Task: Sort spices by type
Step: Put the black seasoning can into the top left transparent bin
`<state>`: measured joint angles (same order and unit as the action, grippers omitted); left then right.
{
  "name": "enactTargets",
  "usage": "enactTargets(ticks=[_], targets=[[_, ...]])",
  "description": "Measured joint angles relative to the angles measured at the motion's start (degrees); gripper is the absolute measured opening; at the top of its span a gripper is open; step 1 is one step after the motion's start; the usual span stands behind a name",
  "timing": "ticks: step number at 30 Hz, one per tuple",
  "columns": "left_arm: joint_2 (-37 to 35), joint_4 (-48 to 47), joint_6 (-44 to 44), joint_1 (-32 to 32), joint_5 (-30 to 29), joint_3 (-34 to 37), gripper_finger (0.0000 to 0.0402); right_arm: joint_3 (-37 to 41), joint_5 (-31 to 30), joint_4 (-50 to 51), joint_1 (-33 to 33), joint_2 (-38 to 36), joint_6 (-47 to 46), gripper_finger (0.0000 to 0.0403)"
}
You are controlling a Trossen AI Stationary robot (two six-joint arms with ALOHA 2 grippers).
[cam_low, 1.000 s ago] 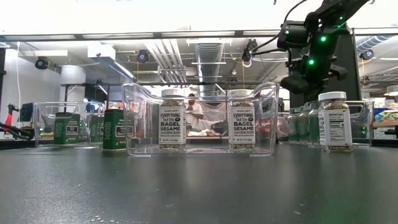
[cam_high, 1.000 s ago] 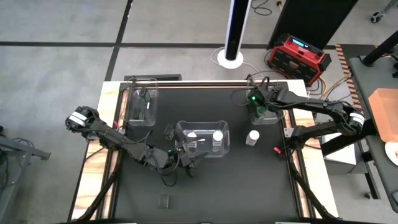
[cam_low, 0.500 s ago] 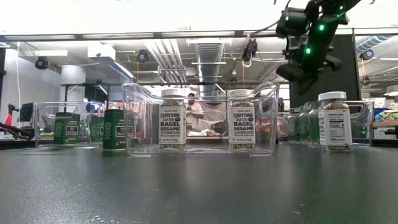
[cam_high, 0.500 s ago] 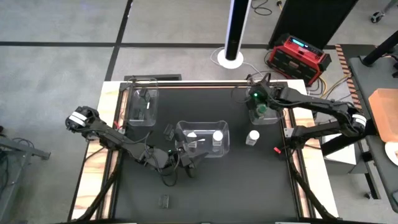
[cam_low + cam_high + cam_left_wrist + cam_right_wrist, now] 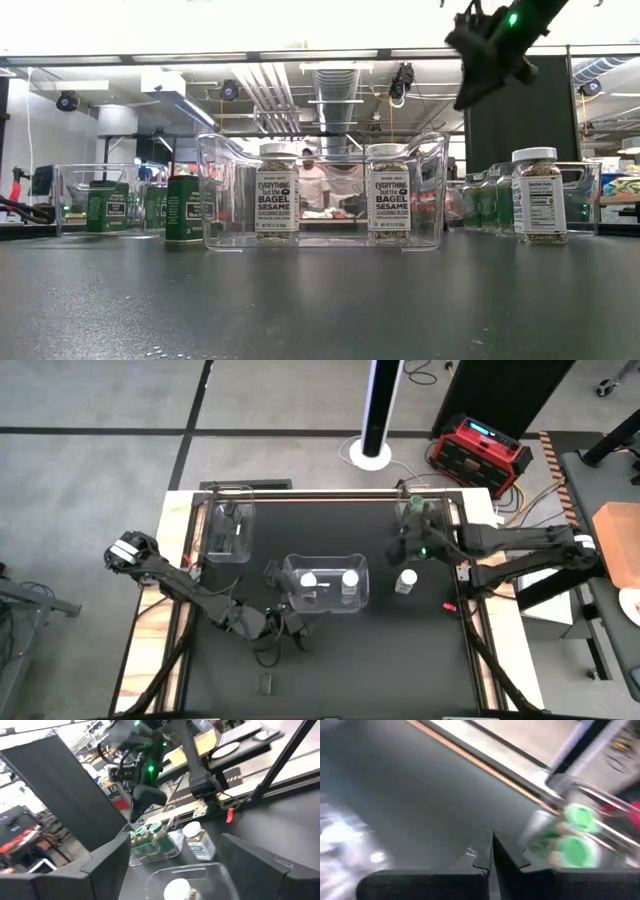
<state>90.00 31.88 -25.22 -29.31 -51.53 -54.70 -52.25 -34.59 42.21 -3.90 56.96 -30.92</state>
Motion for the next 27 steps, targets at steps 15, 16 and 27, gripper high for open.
enactTargets(ticks=[15, 16, 27], targets=[[-7.59, -57.88, 41.28, -5.12, 6.7, -13.55, 0.029, -2.37, -5.93, -12.51, 26.29, 7.49, -0.8, 0.0009], [-7.21, -64.69, 45.74, -5.12, 8.15, -15.84, 0.029, -3.06, -5.88, -12.46, 27.21, 8.25, -1.14, 0.0009], [-4.95, -101.32, 70.68, -5.54, 16.59, -22.4, 0.029, -10.28, -5.54, -10.79, 33.65, 17.47, -1.66, 0.0009]])
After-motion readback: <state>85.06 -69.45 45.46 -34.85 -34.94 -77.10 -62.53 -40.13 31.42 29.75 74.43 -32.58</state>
